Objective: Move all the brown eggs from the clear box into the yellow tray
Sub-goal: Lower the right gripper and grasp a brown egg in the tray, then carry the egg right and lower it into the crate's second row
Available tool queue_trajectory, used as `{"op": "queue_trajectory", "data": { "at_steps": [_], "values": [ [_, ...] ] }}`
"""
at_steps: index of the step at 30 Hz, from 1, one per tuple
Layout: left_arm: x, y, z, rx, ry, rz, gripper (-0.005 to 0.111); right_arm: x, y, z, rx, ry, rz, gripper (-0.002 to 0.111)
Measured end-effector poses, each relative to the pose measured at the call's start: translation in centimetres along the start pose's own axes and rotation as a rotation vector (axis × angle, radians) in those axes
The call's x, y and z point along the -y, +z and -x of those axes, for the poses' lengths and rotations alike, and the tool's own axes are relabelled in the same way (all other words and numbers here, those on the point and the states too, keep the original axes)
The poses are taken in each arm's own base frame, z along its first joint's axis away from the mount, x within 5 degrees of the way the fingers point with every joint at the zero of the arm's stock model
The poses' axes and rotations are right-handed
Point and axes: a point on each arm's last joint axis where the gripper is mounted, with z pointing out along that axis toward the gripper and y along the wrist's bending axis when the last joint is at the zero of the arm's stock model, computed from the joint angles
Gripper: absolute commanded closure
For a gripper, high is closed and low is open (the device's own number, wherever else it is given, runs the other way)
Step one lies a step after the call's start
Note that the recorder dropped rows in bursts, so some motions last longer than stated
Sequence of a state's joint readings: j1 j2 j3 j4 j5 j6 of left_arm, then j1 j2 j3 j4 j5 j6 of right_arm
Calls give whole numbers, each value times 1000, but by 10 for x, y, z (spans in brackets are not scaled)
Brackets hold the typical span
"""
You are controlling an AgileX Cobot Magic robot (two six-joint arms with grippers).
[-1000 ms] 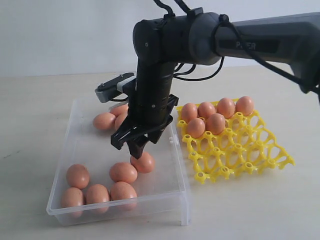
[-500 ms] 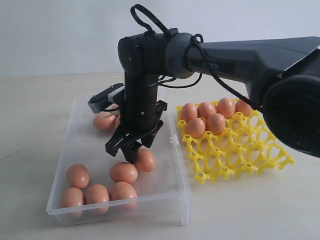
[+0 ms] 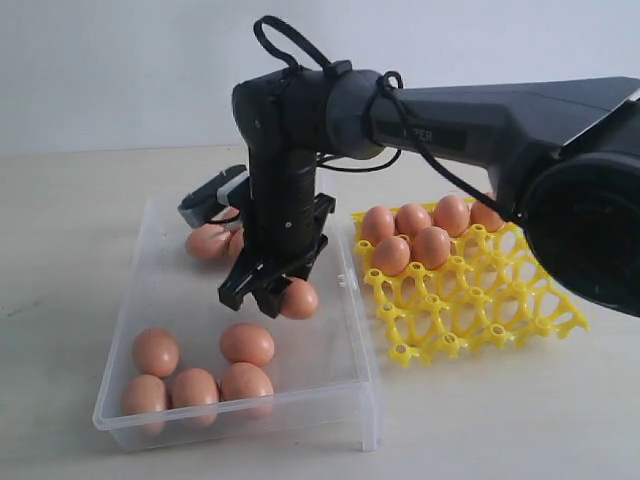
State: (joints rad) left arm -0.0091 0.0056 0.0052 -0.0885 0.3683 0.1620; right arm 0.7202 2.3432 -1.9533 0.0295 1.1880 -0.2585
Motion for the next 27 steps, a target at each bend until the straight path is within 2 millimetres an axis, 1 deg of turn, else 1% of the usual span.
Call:
{"op": "queue_trajectory", "data": {
  "at_steps": [1,2,3,5,6,7,9,10,12,15,18,22,27],
  "values": [
    [0,0,0,0,0,0,107,1,-14,6,88,-2,-25,108],
    [0,0,0,0,0,0,107,2,-22,8,144,0,-39,108],
    [0,0,0,0,0,0,107,3,-40,10,261,12,-84,108],
    [0,0,0,0,0,0,107,8,-58,1,410,40,-168,108],
    [0,0,0,0,0,0,107,12,-66,-9,478,66,-199,108],
    [0,0,0,0,0,0,107,17,-67,-26,532,102,-215,108],
    [0,0,0,0,0,0,107,28,-75,-64,667,194,-237,108],
    [0,0,0,0,0,0,107,35,-81,-86,736,238,-253,108],
    [0,0,0,0,0,0,107,43,-81,-112,815,284,-273,108],
    [0,0,0,0,0,0,107,53,-74,-152,869,352,-307,108],
    [0,0,0,0,0,0,107,68,-69,-181,914,427,-348,108],
    [0,0,0,0,0,0,107,86,-62,-205,963,520,-390,108],
    [0,0,0,0,0,0,107,105,-52,-219,988,652,-390,108]
  ]
}}
